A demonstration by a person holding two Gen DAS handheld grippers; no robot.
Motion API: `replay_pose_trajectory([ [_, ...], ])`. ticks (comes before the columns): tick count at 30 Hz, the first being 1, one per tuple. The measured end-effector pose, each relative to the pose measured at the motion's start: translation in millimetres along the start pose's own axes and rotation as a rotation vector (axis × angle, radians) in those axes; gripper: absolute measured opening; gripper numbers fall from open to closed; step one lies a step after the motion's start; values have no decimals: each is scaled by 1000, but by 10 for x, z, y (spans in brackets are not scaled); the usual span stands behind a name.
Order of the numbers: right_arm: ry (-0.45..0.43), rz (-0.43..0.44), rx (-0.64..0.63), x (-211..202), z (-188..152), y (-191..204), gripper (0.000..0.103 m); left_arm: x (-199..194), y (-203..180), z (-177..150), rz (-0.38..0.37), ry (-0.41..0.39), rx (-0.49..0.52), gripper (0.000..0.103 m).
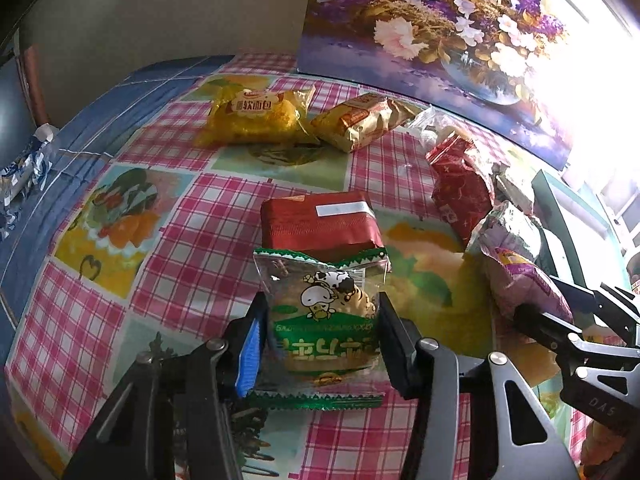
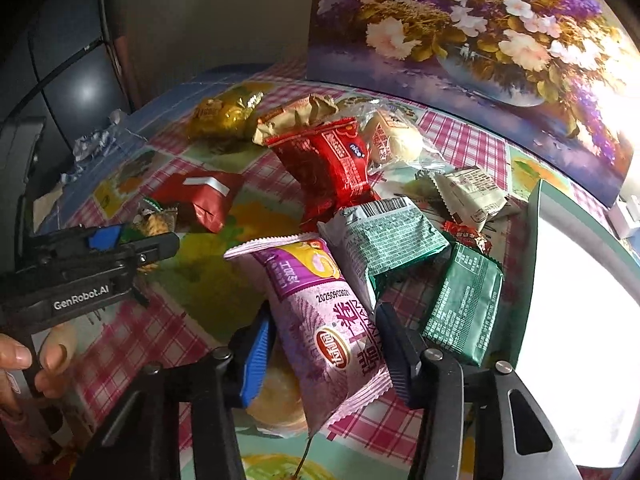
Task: Organize snacks
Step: 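Carry both held snacks over the white tray and open both grippers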
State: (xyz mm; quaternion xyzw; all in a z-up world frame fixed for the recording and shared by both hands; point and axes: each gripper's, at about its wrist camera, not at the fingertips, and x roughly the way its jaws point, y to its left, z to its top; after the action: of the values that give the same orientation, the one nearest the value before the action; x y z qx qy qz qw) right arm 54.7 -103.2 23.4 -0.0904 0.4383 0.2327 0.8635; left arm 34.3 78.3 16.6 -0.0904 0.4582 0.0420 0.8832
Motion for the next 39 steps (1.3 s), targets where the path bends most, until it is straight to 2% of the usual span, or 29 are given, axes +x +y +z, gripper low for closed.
replay_pose_trajectory([
  [10, -50, 47, 74, -234, -16, -136, 50, -156, -92, 46, 6, -32, 17, 53],
  [16, -138, 20, 131, -522, 6, -337, 50, -234, -310, 164, -16, -56, 63, 53],
  [24, -199, -104, 284, -795, -58, -907, 50, -190, -891, 333, -86, -52, 189, 53],
  [31, -243, -245, 407, -997, -216, -1423, 50, -134, -1591, 456, -172, -52, 332, 53],
  [39, -236, -447, 535, -1012, -503, -1981, 50, 23, -2486, 500, -238, -46, 491, 53],
])
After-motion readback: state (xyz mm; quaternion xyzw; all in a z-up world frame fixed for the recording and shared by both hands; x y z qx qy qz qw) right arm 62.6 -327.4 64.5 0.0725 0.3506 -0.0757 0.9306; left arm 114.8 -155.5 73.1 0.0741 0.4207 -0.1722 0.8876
